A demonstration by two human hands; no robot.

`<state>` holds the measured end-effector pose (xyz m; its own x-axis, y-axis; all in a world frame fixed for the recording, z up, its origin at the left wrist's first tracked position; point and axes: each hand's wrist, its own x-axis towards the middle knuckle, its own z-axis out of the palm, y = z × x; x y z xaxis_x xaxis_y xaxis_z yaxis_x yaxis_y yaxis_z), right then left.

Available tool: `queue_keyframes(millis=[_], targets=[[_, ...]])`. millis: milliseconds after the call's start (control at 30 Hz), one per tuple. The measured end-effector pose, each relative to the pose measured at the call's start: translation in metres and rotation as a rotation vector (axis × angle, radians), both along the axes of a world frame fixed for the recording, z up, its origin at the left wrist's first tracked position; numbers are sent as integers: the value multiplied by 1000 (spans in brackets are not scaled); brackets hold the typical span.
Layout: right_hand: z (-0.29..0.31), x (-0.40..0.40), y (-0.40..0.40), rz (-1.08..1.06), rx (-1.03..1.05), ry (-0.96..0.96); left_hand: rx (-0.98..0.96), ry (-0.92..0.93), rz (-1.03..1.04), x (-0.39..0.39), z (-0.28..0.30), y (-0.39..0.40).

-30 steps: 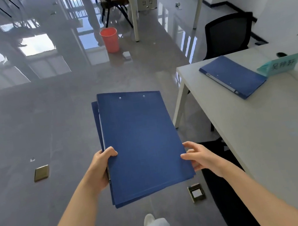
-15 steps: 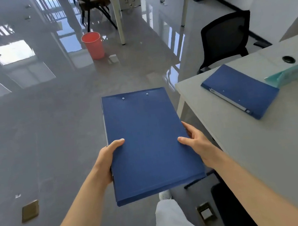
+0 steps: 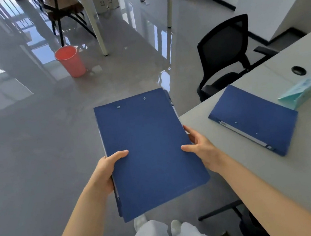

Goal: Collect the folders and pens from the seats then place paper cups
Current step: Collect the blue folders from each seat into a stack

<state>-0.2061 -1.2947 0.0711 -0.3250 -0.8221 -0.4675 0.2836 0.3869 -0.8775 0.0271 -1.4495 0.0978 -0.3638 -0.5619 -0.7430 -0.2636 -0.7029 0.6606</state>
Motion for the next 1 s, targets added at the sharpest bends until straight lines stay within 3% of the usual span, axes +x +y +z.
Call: queue_keyframes(millis=[300, 533, 833, 1000], targets=[[-3, -21, -115, -219, 61, 5, 13, -26, -133, -62, 2, -156], [-4, -41, -177, -419, 154, -31, -13, 15, -354, -112, 15, -254], [-37, -102, -144, -1202, 230, -600, 17, 45, -437, -206, 5, -302], [-51, -152, -129, -1500, 277, -722, -3, 6, -510, -272, -2, -311]])
